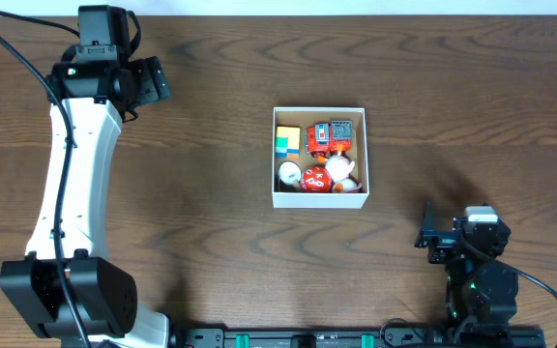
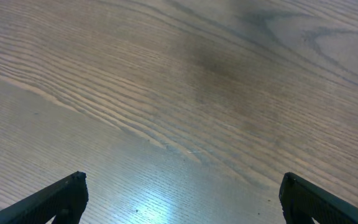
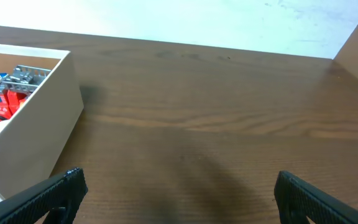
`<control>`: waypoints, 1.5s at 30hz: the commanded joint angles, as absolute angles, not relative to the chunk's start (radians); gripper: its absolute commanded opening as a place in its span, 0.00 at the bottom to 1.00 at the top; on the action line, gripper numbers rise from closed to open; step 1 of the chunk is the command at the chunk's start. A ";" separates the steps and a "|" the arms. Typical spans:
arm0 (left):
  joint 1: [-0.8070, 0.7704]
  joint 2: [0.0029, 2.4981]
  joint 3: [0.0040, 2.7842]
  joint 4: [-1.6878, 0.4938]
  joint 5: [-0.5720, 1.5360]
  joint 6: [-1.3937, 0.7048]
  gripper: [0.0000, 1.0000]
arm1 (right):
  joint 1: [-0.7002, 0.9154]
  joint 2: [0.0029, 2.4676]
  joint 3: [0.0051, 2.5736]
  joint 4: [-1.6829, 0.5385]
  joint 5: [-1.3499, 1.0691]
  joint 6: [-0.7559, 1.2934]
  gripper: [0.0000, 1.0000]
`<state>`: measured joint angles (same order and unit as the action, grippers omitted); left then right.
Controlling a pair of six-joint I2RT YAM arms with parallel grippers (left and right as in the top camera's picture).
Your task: Pack container
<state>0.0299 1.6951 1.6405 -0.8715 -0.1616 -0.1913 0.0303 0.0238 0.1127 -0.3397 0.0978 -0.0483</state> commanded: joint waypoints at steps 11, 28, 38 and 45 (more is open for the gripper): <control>0.030 1.681 1.634 -0.874 -0.169 -0.204 0.98 | 0.037 0.013 0.103 -0.340 0.100 -0.061 0.99; 0.030 1.681 1.634 -0.831 -0.166 -0.204 0.98 | 0.037 0.013 0.103 -0.340 0.100 -0.061 0.99; 0.027 1.680 1.634 -0.797 -0.169 -0.204 0.98 | 0.037 0.013 0.103 -0.340 0.100 -0.061 0.99; 0.037 1.540 1.626 -0.788 -0.169 -0.204 0.98 | 0.037 0.013 0.103 -0.340 0.100 -0.061 0.99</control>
